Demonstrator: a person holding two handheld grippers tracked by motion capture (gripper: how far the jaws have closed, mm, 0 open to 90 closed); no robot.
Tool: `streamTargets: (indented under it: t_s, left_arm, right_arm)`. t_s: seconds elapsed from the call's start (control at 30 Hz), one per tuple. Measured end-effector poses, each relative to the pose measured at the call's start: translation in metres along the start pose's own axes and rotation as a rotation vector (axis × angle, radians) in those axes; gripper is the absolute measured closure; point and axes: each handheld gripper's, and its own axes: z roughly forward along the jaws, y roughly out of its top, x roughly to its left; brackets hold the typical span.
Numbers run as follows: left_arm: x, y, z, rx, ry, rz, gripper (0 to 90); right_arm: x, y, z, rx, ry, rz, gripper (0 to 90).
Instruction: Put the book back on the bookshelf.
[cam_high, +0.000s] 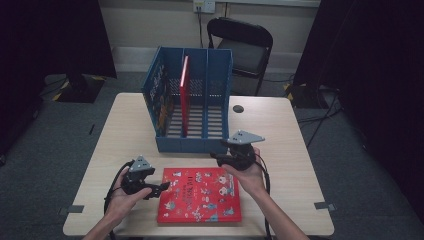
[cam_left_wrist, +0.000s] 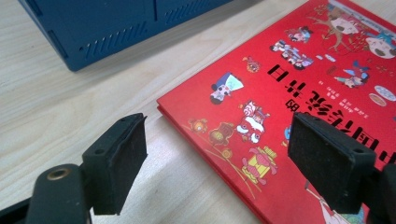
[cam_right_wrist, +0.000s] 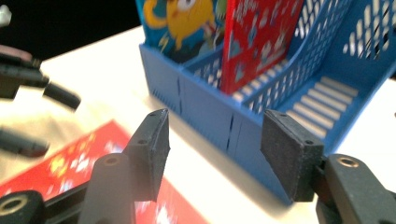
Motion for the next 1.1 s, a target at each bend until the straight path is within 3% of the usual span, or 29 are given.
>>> streamTargets:
  t_s: [0.13,0.27,0.47,0.67,0.8,1.1]
  left_arm:
    - [0.001,0.000,0.003,0.014,0.006,0.001,19.7]
    - [-0.002,0.000,0.005,0.028,0.013,-0.005,25.4]
    - [-0.006,-0.002,0.012,0.052,-0.011,0.008,31.9]
    - [-0.011,-0.004,0.019,0.070,-0.026,0.013,33.1]
    - [-0.013,-0.003,0.019,0.075,-0.019,0.038,36.2]
    - [-0.010,-0.003,0.021,0.059,-0.028,0.038,36.5]
  right_arm:
    - [-0.002,-0.020,-0.006,0.046,0.000,0.000,42.5]
    - [-0.008,-0.041,-0.006,0.069,-0.011,0.037,41.2]
    - [-0.009,-0.061,0.010,0.158,0.029,0.034,39.4]
    - [-0.007,-0.065,0.022,0.191,0.053,0.014,40.2]
    - [-0.007,-0.068,0.025,0.216,0.069,0.006,39.9]
    - [-0.003,-0.069,0.033,0.211,0.050,-0.013,34.5]
